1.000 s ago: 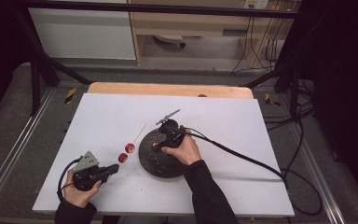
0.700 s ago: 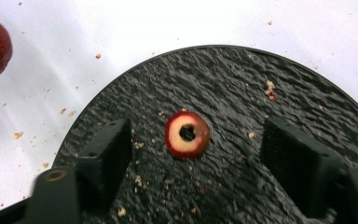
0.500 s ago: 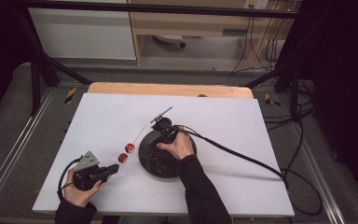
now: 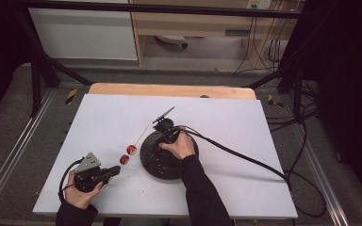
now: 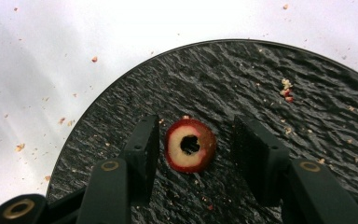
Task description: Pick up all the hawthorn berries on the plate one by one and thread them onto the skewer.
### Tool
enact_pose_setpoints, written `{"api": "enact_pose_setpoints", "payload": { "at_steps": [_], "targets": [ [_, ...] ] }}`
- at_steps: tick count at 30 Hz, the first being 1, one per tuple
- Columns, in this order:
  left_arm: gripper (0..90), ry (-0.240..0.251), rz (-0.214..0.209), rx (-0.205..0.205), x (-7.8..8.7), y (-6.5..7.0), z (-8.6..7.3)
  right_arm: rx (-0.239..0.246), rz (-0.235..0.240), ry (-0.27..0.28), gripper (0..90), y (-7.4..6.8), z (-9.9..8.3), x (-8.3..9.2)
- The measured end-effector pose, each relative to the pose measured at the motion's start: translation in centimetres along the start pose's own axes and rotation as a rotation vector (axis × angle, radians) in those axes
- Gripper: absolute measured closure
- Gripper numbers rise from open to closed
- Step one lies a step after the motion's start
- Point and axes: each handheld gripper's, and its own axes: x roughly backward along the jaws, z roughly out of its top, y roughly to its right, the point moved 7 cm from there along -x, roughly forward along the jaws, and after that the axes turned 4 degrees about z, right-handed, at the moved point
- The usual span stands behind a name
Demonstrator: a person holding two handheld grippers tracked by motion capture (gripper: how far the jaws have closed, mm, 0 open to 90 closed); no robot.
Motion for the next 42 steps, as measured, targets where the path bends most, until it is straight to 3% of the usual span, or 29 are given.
{"api": "enact_pose_setpoints", "payload": {
  "at_steps": [15,25,31,42],
  "targets": [
    [88.3,0.000,-0.001,-0.001,0.0,0.0,0.0,-0.023,0.016,-0.023,61.6,0.1,-0.1,-0.6],
    [88.4,0.002,-0.001,-0.003,0.0,0.1,0.1,-0.047,0.023,-0.017,62.4,0.1,0.0,-0.2],
    [88.4,0.006,0.000,-0.004,0.0,0.2,0.1,-0.067,0.025,-0.004,62.5,-0.3,0.0,0.9],
    [88.4,0.008,-0.001,-0.009,0.0,0.5,0.2,-0.051,0.014,0.054,62.6,-1.3,-0.1,4.4]
  ]
}}
